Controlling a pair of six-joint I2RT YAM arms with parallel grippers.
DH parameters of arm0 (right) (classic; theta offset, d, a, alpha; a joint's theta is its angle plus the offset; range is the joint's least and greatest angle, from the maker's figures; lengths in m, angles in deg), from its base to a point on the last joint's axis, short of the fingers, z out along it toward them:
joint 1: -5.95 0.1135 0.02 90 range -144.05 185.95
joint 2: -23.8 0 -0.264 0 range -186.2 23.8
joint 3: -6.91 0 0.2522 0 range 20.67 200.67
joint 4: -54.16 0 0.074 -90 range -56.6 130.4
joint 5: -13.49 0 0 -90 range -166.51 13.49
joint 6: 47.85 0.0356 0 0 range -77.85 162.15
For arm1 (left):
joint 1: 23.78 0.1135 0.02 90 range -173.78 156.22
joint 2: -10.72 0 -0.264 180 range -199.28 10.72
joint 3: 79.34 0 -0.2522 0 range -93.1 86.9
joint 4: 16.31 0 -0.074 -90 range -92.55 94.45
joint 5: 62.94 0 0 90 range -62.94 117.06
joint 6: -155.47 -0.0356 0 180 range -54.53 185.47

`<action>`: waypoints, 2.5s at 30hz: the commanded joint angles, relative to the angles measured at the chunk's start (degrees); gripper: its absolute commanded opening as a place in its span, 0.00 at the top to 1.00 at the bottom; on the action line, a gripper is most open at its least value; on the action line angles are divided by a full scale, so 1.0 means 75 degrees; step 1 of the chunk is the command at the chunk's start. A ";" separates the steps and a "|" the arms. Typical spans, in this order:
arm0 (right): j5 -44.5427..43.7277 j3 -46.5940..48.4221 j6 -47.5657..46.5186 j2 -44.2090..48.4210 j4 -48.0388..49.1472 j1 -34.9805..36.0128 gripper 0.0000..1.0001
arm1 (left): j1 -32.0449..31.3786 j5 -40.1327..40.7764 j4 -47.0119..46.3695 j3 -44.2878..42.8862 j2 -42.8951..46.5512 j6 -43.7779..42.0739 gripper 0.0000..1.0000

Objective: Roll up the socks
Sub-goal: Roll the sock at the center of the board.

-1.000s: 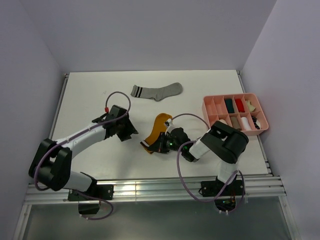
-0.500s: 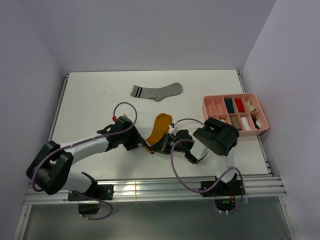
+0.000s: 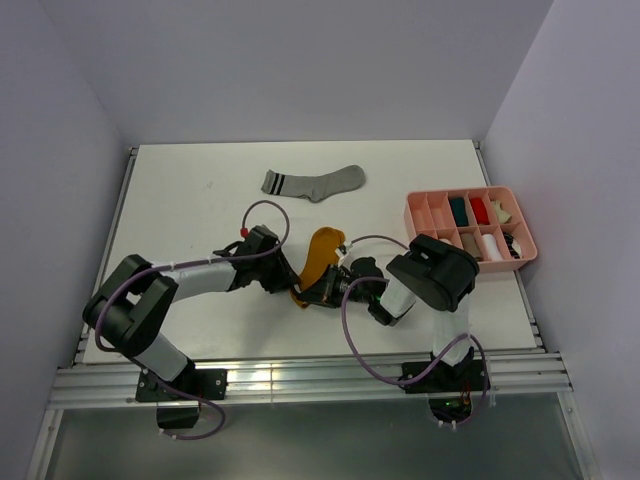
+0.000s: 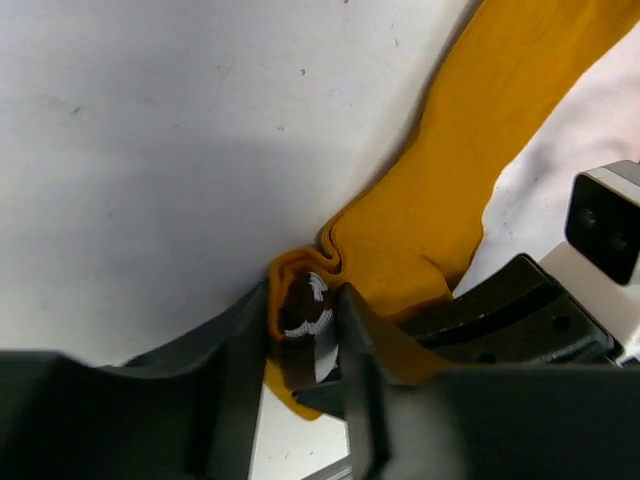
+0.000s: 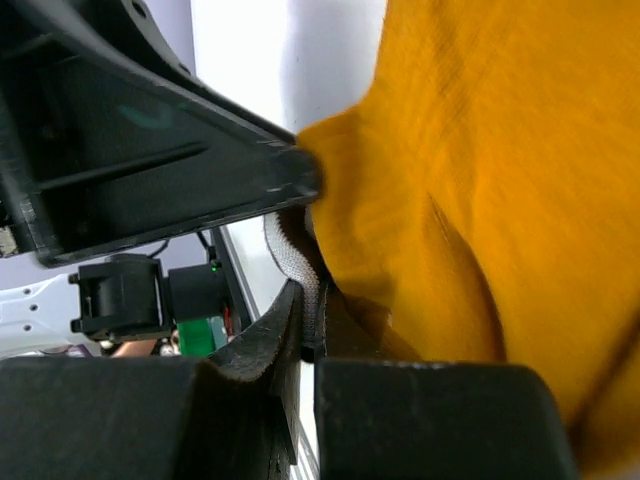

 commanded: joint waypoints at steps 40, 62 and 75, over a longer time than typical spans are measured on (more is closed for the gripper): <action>-0.8332 0.4467 -0.6598 0.0811 -0.8275 0.3389 0.51 | 0.0107 0.1878 0.5606 -0.4759 -0.3194 -0.2604 1.00; -0.5140 0.3332 -0.5262 0.1418 -0.7773 0.2827 1.00 | 0.1244 0.1538 0.4353 -0.3119 -0.1719 -0.1949 0.86; -0.0332 0.1844 -0.3225 0.1350 -0.4904 0.0941 1.00 | 0.1279 0.1339 0.3204 -0.2006 0.0367 -0.0753 0.32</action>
